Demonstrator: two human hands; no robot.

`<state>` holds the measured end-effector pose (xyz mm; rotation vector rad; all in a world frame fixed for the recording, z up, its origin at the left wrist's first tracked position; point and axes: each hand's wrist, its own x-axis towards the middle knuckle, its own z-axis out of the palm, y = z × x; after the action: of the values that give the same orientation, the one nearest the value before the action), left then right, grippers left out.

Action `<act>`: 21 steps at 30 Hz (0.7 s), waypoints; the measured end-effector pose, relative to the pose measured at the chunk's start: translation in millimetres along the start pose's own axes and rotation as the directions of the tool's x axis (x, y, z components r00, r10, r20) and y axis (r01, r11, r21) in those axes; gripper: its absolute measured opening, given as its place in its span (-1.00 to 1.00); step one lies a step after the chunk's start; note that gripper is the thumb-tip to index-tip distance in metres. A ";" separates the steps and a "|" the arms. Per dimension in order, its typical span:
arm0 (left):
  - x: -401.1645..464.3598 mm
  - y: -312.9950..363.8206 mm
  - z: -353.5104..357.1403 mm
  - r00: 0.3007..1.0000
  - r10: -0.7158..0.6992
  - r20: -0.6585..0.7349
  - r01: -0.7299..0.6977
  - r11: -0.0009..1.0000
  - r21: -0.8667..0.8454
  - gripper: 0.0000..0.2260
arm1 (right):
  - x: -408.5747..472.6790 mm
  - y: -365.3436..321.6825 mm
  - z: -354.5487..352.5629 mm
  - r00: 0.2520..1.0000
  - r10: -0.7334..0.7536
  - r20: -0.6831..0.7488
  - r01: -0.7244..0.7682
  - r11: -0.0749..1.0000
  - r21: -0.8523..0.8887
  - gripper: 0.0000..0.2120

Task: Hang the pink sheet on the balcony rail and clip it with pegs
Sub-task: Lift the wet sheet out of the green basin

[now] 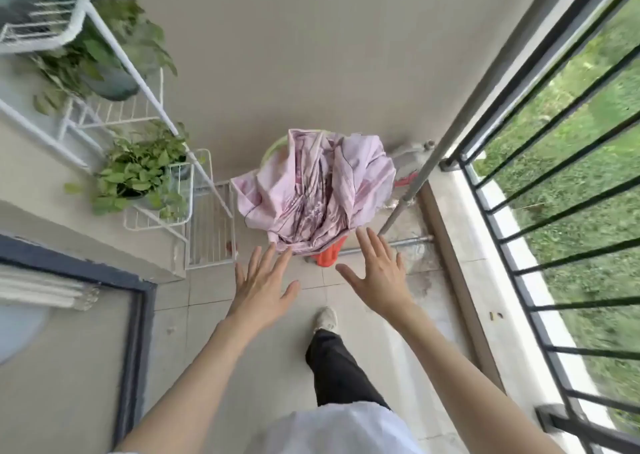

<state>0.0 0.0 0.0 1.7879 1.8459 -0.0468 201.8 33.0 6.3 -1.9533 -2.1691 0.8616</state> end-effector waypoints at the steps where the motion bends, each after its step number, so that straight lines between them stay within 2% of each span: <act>1: 18.3 -0.1 -0.4 1.000 0.002 0.027 -0.002 1.000 -0.001 -0.44 | 18.5 5.2 0.1 1.000 0.029 0.007 -0.030 0.998 0.056 -0.28; 8: 119.6 -18.9 18.7 0.994 -0.024 0.110 0.023 1.000 0.007 -0.45 | 117.5 37.5 40.7 0.968 0.195 0.157 -0.221 0.960 0.174 -0.31; 11: 161.7 -46.0 41.0 0.992 -0.046 0.114 0.047 0.999 -0.004 -0.46 | 146.6 54.5 74.6 0.928 0.267 0.261 -0.334 0.906 0.259 -0.34; 13: 190.4 -64.5 55.2 0.995 -0.055 0.087 0.057 0.998 -0.021 -0.46 | 165.2 65.0 101.6 0.861 0.372 0.348 -0.489 0.795 0.360 -0.34; 16: 232.8 -89.5 72.4 0.991 -0.132 0.014 0.133 0.988 -0.075 -0.43 | 192.2 76.5 146.6 0.739 0.485 0.468 -0.674 0.516 0.529 -0.25; 19: 273.7 -119.0 87.8 0.973 -0.225 -0.060 0.215 0.967 -0.141 -0.37 | 217.0 78.8 191.2 0.706 0.468 0.531 -0.702 0.363 0.613 -0.13; 21: 296.0 -132.0 97.3 0.959 -0.277 -0.055 0.266 0.952 -0.153 -0.41 | 232.0 72.1 211.7 0.691 0.486 0.535 -0.683 0.196 0.704 -0.11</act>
<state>-72.5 216.1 -250.1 1.4464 2.0828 0.0509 133.9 180.5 -272.0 -2.0014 -0.4602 1.8553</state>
